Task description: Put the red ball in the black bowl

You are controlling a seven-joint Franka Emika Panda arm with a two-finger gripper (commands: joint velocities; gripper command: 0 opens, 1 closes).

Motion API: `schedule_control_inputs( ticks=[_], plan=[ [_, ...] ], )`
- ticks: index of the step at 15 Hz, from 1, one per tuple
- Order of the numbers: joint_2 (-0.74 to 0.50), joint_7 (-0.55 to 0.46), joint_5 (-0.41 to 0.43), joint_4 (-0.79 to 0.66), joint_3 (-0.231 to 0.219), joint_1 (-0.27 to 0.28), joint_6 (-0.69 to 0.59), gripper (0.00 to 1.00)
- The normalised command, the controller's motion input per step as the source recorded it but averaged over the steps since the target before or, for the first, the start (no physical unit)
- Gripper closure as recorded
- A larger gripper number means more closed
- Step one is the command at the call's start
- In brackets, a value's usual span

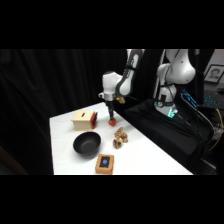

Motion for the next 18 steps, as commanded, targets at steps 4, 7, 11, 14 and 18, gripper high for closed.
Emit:
schedule_control_inputs(
  ticks=[4, 7, 11, 14, 18],
  plan=[
    [0.18, -0.03, 0.177, 0.05, 0.169, -0.123, 0.21, 0.0],
    [0.16, 0.0, 0.127, 0.09, 0.147, -0.116, 0.19, 0.01],
    [0.13, 0.04, 0.076, 0.09, 0.1, -0.088, 0.17, 0.41],
    [0.08, 0.07, 0.029, 0.09, 0.055, -0.064, 0.12, 0.65],
    [0.04, 0.11, -0.046, 0.07, -0.026, 0.0, 0.05, 0.98]
  ],
)
